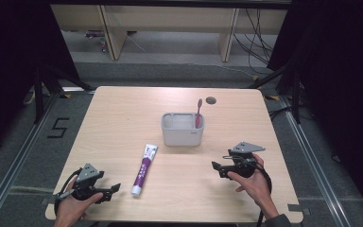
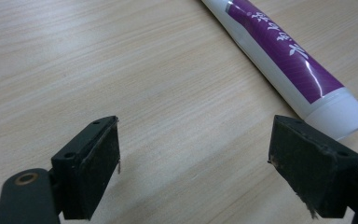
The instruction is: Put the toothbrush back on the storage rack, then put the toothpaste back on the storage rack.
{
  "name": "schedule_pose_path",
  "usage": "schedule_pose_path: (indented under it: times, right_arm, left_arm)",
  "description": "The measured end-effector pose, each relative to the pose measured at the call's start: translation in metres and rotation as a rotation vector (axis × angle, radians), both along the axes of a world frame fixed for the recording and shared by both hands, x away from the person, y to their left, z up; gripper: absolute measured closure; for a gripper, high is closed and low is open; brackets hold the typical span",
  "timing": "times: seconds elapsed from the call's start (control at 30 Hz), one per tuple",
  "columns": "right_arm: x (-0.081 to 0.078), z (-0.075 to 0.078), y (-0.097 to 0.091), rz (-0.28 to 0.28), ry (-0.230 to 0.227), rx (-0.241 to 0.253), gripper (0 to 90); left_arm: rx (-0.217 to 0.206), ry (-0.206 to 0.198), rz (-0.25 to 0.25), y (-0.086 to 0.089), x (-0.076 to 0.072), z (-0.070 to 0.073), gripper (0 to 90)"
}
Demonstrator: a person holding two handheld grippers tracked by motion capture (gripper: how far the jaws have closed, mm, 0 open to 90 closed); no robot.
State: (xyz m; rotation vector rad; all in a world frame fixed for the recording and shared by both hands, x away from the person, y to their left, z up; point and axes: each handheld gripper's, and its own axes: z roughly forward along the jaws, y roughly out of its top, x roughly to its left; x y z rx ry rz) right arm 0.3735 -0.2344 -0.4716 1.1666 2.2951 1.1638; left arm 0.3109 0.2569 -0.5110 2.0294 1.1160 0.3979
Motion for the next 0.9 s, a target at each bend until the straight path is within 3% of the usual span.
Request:
schedule_pose_path:
  times: [0.03,0.13,0.23,0.37,0.4,0.57,0.67,0.7,0.73,0.77,0.8,0.87,0.9]
  right_arm:
    - [-0.003,0.0,0.001,-0.025,0.028,0.006,16.1]
    - [-0.004,-0.002,-0.003,-0.012,0.01,-0.026,16.2]
    - [-0.01,-0.004,-0.002,-0.023,0.05,-0.01,16.5]
    - [-0.011,-0.008,-0.004,-0.007,0.029,-0.024,16.5]
    - [-0.013,-0.007,-0.004,-0.015,0.05,-0.031,16.7]
    - [-0.022,-0.013,-0.007,-0.012,0.068,-0.049,17.2]
    - [-0.025,-0.014,-0.008,-0.012,0.078,-0.036,17.3]
    - [-0.026,-0.014,-0.01,-0.006,0.072,-0.052,17.4]
    - [-0.03,-0.013,-0.009,-0.026,0.103,-0.042,17.4]
    - [-0.03,-0.015,-0.01,-0.021,0.091,-0.046,17.6]
    - [-0.031,-0.015,-0.012,-0.011,0.096,-0.057,17.9]
    - [-0.031,-0.019,-0.014,-0.003,0.079,-0.066,18.0]
    - [-0.034,-0.019,-0.015,-0.011,0.1,-0.066,18.0]
  left_arm:
    - [0.004,-0.001,-0.001,0.0,0.0,0.0,15.7]
    - [-0.01,-0.005,0.006,0.0,0.0,0.0,15.7]
    - [-0.005,-0.007,0.0,0.0,0.0,0.0,15.7]
    - [0.0,0.0,0.003,0.0,0.0,0.0,15.6]
    - [0.001,0.0,0.003,0.0,0.0,0.0,15.6]
    - [-0.044,0.005,0.006,0.001,0.0,-0.001,15.7]
    - [-0.027,0.005,0.004,0.001,0.0,-0.001,15.7]
    - [-0.026,0.003,0.002,0.002,0.0,-0.001,15.7]
    - [-0.058,-0.003,0.022,-0.001,0.0,-0.002,15.6]
    - [-0.057,-0.002,0.02,-0.002,0.0,-0.002,15.7]
    - [-0.023,0.007,-0.001,0.001,-0.001,0.0,15.7]
    - [-0.03,0.001,0.005,-0.001,-0.001,-0.001,15.7]
    - [-0.042,-0.002,0.009,-0.002,-0.001,-0.001,15.7]
